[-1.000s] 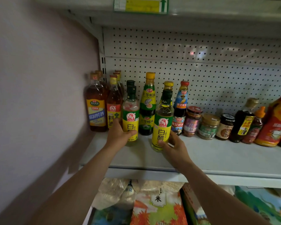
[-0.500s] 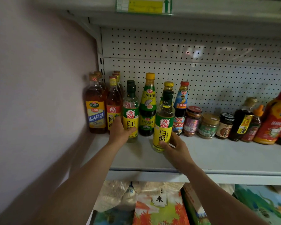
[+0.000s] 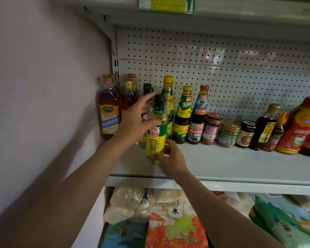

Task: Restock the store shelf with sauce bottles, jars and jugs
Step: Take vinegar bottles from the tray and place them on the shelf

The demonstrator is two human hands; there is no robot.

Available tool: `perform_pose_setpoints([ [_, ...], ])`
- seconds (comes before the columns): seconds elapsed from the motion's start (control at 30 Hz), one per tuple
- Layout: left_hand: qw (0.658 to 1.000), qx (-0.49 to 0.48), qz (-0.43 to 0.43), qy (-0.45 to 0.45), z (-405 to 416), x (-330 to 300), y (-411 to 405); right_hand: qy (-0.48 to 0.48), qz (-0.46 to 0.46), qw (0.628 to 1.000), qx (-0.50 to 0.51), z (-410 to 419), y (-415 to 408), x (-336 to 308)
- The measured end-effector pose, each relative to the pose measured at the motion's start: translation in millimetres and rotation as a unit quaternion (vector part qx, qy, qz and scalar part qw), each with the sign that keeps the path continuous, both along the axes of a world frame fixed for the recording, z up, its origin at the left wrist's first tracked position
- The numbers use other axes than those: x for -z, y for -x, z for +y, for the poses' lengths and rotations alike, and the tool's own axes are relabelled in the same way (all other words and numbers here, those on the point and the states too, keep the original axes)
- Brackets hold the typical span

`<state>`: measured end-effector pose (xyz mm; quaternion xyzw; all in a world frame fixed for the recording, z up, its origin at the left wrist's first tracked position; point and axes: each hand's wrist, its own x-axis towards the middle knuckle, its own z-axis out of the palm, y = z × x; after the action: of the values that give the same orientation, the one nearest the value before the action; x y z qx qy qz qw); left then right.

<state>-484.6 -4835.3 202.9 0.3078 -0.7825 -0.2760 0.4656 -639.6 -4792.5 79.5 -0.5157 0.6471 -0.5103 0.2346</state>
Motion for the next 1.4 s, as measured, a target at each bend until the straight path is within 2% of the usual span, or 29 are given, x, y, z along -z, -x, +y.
perform_pose_setpoints([
  [0.4,0.987,-0.071,-0.134,0.044,-10.5,-9.1,-12.9,-0.006,-0.005,0.999,-0.046,-11.2,-20.9,0.5],
  [1.13,0.981,-0.112,-0.150,0.058,-35.6,-11.2,0.3,0.004,-0.014,0.999,-0.044,-46.0,-12.8,6.9],
  [1.4,0.967,-0.159,-0.189,0.068,-51.9,-16.9,7.8,0.000,-0.019,0.999,-0.033,-59.8,-10.3,3.5],
])
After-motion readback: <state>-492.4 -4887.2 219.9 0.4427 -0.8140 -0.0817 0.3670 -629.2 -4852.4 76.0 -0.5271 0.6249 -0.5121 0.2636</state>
